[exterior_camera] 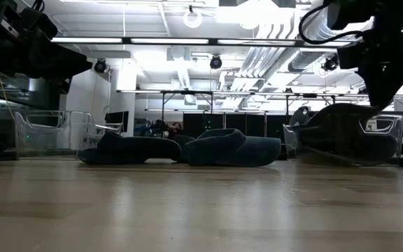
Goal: Pick & Place hat
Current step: Put the gray cap into the right transparent bin
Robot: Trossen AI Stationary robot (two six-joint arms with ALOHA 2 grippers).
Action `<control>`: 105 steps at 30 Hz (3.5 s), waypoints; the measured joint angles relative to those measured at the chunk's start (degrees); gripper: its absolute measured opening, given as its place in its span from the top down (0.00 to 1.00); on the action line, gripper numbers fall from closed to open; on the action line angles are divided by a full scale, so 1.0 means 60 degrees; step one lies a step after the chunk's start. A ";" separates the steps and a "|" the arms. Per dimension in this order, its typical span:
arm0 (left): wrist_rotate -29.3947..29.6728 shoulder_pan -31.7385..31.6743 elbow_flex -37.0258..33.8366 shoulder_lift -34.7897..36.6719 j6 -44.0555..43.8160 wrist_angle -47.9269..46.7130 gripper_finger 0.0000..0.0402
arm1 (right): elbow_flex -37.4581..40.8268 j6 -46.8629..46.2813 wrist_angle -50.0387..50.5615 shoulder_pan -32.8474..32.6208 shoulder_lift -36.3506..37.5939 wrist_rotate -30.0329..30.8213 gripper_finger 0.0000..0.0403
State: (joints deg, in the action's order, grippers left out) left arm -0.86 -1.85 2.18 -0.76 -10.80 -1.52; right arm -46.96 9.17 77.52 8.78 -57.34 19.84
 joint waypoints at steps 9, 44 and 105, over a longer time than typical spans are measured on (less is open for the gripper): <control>0.0000 0.0000 0.0002 -0.0003 0.0002 0.0000 0.78 | 0.0000 0.0279 -0.0330 0.0492 0.0018 0.0351 0.69; 0.0000 0.0000 0.0002 0.0000 -0.0001 0.0000 0.78 | -0.0004 -0.0011 -0.0940 0.1389 0.0018 -0.1239 0.47; 0.0000 0.0000 -0.0001 -0.0001 -0.0001 0.0000 0.78 | -0.0463 -0.6420 -0.3281 0.5150 -0.3784 -0.2547 1.00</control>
State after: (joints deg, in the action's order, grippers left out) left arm -0.86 -1.85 2.17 -0.76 -10.81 -1.52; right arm -49.74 -29.35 57.83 39.68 -80.05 4.56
